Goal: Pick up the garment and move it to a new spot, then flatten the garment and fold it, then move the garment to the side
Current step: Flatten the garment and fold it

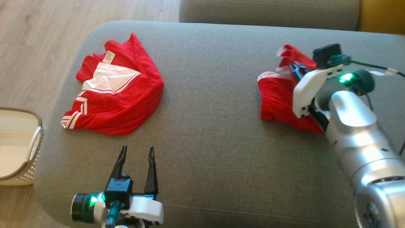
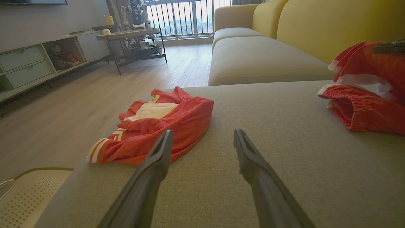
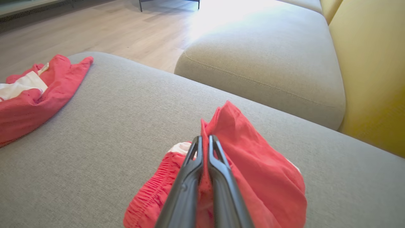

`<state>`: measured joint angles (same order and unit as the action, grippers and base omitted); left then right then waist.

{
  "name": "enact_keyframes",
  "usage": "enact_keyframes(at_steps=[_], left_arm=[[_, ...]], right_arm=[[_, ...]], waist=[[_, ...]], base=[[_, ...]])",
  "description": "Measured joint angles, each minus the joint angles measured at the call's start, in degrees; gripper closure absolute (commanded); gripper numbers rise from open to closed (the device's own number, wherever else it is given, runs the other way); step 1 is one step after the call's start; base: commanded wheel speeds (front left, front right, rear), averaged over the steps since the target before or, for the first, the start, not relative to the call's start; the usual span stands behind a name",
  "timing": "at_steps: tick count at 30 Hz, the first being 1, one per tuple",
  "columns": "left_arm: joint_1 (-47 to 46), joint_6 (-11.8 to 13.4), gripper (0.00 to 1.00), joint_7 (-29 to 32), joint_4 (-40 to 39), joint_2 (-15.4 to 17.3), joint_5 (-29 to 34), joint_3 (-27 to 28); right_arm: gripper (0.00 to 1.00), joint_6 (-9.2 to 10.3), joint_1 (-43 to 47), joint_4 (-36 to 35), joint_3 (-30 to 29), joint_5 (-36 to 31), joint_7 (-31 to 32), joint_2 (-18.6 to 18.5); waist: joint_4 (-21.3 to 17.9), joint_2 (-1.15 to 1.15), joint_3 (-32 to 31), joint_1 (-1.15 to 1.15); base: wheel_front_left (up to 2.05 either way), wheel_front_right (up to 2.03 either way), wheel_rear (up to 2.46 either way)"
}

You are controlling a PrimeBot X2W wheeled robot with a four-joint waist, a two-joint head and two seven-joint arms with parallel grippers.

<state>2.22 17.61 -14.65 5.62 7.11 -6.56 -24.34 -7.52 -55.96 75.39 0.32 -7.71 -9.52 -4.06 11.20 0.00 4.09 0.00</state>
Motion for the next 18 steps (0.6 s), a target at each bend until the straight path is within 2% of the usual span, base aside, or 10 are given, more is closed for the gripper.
enact_keyframes(at_steps=[2,5,9,10,11,12,15,18], left_arm=[[-0.01,-0.03,0.00,0.00,0.10,-0.12,0.53,-0.01],[-0.02,-0.04,0.00,0.00,0.15,-0.25,0.53,0.00],[-0.10,-0.04,0.00,0.00,0.15,-0.45,0.94,0.11],[-0.12,-0.04,0.00,0.00,0.18,-0.54,0.93,0.12],[-0.12,-0.04,0.00,0.00,0.18,-0.54,0.93,0.12],[-0.15,-0.04,0.00,0.00,0.21,-0.64,0.93,0.12],[-0.15,-0.43,0.00,0.00,0.34,-0.79,0.93,0.18],[-0.15,-0.43,0.00,0.00,0.42,-0.80,0.93,0.43]], right_arm=[[1.00,0.00,0.31,-0.41,6.78,6.13,-0.24,0.00],[1.00,0.00,2.88,-6.60,16.61,14.67,1.41,-0.01],[1.00,0.00,7.17,-13.16,23.16,20.02,5.30,0.12],[0.80,0.00,8.12,-13.99,23.47,20.54,5.54,0.12],[0.35,0.00,8.12,-13.99,23.47,20.54,5.54,0.12],[0.00,0.00,8.98,-14.61,23.46,20.76,5.55,0.11],[0.00,0.00,11.41,-16.91,22.53,21.65,4.46,0.11],[0.00,0.00,13.69,-20.59,20.16,22.62,0.66,0.11]], waist=[[0.16,0.00,0.20,0.00],[0.00,0.00,0.50,0.00],[-0.62,0.00,1.06,0.00],[-0.75,0.00,1.16,0.00],[-0.75,0.00,1.16,0.00],[-0.84,0.00,1.22,0.00],[-1.08,0.00,1.10,0.00],[-1.59,0.00,0.79,0.00]], base=[[0.00,0.00,0.00],[0.00,0.00,0.00],[0.00,0.00,0.00],[0.00,0.00,0.00],[0.00,0.00,0.00],[0.00,0.00,0.00],[0.00,0.00,0.00],[0.00,0.00,0.00]])
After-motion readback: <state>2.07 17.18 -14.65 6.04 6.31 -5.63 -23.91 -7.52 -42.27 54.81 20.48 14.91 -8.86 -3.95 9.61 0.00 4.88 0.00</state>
